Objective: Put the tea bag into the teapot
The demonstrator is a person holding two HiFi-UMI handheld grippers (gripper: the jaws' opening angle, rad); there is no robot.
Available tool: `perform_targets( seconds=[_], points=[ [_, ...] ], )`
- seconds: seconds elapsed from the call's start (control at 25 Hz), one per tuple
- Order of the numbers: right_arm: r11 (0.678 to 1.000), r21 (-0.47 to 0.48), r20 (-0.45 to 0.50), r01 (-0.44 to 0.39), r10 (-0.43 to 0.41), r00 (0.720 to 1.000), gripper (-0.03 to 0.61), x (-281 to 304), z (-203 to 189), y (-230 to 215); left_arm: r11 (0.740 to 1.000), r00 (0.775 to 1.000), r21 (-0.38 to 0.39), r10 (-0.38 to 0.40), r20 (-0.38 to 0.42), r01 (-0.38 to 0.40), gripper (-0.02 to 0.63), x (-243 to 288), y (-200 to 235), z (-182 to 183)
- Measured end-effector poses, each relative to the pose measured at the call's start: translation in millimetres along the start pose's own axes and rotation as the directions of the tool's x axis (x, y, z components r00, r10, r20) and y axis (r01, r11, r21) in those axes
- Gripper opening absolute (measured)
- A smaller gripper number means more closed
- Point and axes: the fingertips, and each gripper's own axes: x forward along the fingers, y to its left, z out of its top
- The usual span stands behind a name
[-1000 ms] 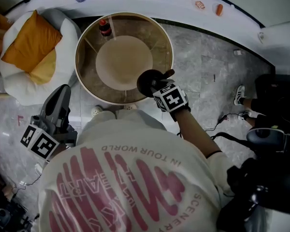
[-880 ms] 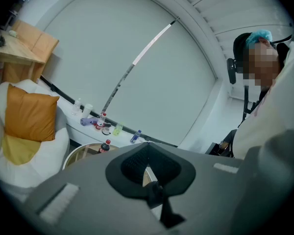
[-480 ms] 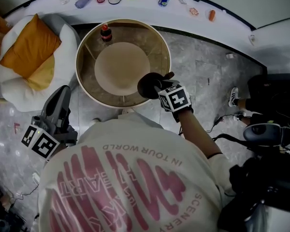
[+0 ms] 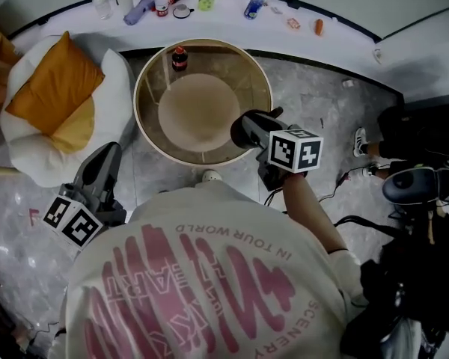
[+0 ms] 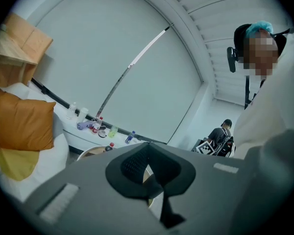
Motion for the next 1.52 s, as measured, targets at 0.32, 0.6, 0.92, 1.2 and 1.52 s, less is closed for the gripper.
perform_targets(
  seconds=[0.32, 0.6, 0.92, 1.2, 1.52],
  points=[
    [0.958, 0.193, 0.294, -0.213, 0.151, 0.944, 0.037, -39, 17, 109, 0.985, 0.983, 0.01, -0.171, -0.065, 0.172, 0.011, -21, 0, 4],
    [0.937, 0.292, 0.405, -0.191, 0.059, 0.912, 0.005, -72, -25, 132, 0.948, 0.94, 0.015, -0.315, -0.128, 0.319, 0.01, -32, -14, -10],
    [0.926, 0.359, 0.345, -0.117, -0.015, 0.938, 0.005, -75, -65, 135, 0.907, 0.891, -0.02, -0.417, -0.177, 0.421, 0.011, -15, -33, -21],
    [0.931, 0.354, 0.321, -0.095, -0.025, 0.947, 0.003, -73, -76, 134, 0.897, 0.872, -0.027, -0.436, -0.221, 0.442, 0.011, -16, -39, -32],
    [0.926, 0.371, 0.306, -0.069, -0.052, 0.951, 0.003, -72, -80, 128, 0.906, 0.88, -0.03, -0.418, -0.225, 0.422, 0.011, -19, -27, -33]
  ],
)
